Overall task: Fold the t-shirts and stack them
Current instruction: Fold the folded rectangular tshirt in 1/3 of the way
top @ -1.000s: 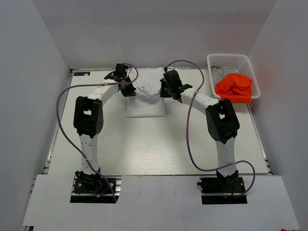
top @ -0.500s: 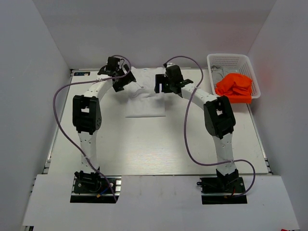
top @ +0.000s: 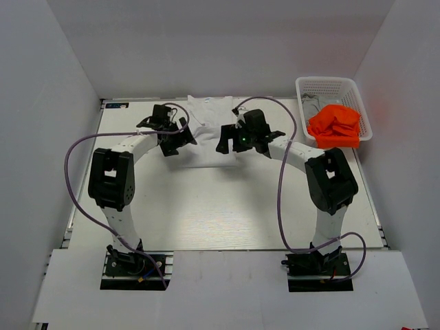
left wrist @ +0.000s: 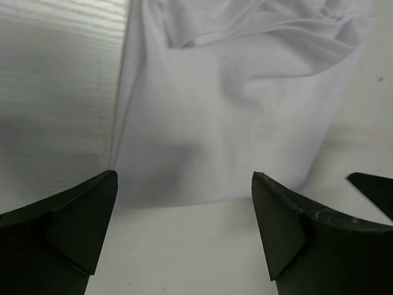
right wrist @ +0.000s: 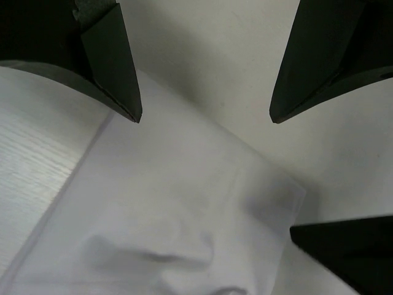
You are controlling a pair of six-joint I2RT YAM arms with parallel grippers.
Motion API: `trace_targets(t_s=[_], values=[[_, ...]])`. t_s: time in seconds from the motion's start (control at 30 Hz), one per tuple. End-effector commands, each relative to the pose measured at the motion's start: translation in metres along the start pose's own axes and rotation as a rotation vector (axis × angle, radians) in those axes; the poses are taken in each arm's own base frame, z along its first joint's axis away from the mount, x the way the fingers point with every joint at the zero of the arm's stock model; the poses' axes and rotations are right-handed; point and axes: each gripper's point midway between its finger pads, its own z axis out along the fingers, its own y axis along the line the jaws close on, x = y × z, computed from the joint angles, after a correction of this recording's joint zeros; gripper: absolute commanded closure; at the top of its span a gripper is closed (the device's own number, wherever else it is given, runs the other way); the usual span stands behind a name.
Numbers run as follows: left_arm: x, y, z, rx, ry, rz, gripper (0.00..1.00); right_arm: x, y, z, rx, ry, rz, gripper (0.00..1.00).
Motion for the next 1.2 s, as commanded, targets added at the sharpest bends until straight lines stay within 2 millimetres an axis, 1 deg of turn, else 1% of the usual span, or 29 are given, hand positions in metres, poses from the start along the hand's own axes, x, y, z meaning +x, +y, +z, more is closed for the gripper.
trace_targets(t_s=[0.0,0.03,0.07,0.1,0.13,0.17,0.2,0.27,0.33,0.37,0.4,0.43,0.47,0.57,0.63,0.67,0.7,0.73,0.77,0.8,0.83,0.9,0.93,0.97,1.0,1.03,1.07,1.13,1.17], values=[[-0.025,-0.049,-0.019,0.198,-0.070,0.062,0.00,0.004,0.035,-0.005,-0.153,-0.017,-0.060,0.10],[-0.026,-0.051,-0.016,0.205,-0.063,0.062,0.00,0.008,0.041,-0.004,-0.177,-0.011,-0.073,0.10],[-0.035,-0.057,-0.014,0.214,-0.077,0.066,0.00,0.010,0.042,-0.003,-0.181,-0.007,-0.076,0.10],[-0.034,-0.061,-0.010,0.234,-0.059,0.068,0.00,0.015,0.042,0.001,-0.182,0.003,-0.077,0.10],[-0.030,-0.055,0.004,0.215,-0.029,0.059,0.00,0.024,0.042,0.003,-0.186,0.022,-0.078,0.10],[-0.037,-0.059,0.006,0.223,-0.041,0.062,0.00,0.025,0.042,0.005,-0.188,0.023,-0.075,0.10],[-0.032,-0.064,0.011,0.228,-0.019,0.068,0.00,0.033,0.040,0.008,-0.187,0.040,-0.067,0.10],[-0.030,-0.072,0.022,0.254,0.008,0.075,0.00,0.037,0.040,0.012,-0.190,0.048,-0.065,0.10],[-0.033,-0.074,0.027,0.266,0.008,0.078,0.00,0.041,0.037,0.017,-0.185,0.059,-0.061,0.10],[-0.033,-0.080,0.029,0.274,0.006,0.087,0.00,0.043,0.033,0.018,-0.172,0.065,-0.055,0.10],[-0.032,-0.079,0.035,0.269,0.014,0.085,0.00,0.045,0.033,0.019,-0.172,0.070,-0.053,0.10],[-0.028,-0.081,0.038,0.268,0.026,0.089,0.00,0.046,0.030,0.021,-0.165,0.073,-0.046,0.10],[-0.032,-0.084,0.039,0.272,0.020,0.091,0.00,0.046,0.029,0.022,-0.160,0.070,-0.045,0.10],[-0.028,-0.085,0.049,0.265,0.040,0.084,0.00,0.049,0.027,0.024,-0.149,0.078,-0.044,0.10],[-0.035,-0.087,0.052,0.258,0.021,0.086,0.00,0.051,0.025,0.024,-0.146,0.082,-0.042,0.10],[-0.038,-0.082,0.061,0.229,0.006,0.083,0.00,0.051,0.025,0.024,-0.146,0.082,-0.045,0.10],[-0.041,-0.080,0.063,0.211,0.004,0.079,0.00,0.053,0.025,0.023,-0.148,0.086,-0.041,0.10],[-0.050,-0.083,0.062,0.199,-0.014,0.080,0.00,0.054,0.025,0.023,-0.146,0.088,-0.040,0.10],[-0.057,-0.076,0.067,0.154,-0.040,0.075,0.00,0.054,0.025,0.021,-0.145,0.086,-0.039,0.10],[-0.058,-0.071,0.076,0.126,-0.043,0.080,0.00,0.054,0.024,0.021,-0.141,0.088,-0.041,0.10],[-0.071,-0.076,0.074,0.123,-0.073,0.083,0.00,0.056,0.023,0.021,-0.139,0.094,-0.036,0.10],[-0.086,-0.069,0.080,0.094,-0.104,0.081,0.00,0.055,0.020,0.020,-0.125,0.090,-0.037,0.10],[-0.102,-0.073,0.084,0.108,-0.134,0.079,0.00,0.056,0.020,0.019,-0.120,0.096,-0.042,0.10],[-0.109,-0.073,0.086,0.092,-0.149,0.088,0.00,0.054,0.020,0.018,-0.114,0.091,-0.052,0.10],[-0.119,-0.075,0.087,0.082,-0.175,0.089,0.00,0.053,0.016,0.018,-0.094,0.084,-0.055,0.10],[-0.142,-0.089,0.077,0.099,-0.241,0.118,0.00,0.052,0.014,0.016,-0.080,0.083,-0.057,0.10],[-0.146,-0.090,0.082,0.103,-0.249,0.130,0.00,0.050,0.013,0.015,-0.072,0.077,-0.064,0.10],[-0.156,-0.102,0.076,0.147,-0.282,0.159,0.00,0.050,0.010,0.013,-0.063,0.077,-0.063,0.10],[-0.160,-0.107,0.068,0.159,-0.301,0.162,0.00,0.052,0.012,0.013,-0.061,0.079,-0.066,0.10]])
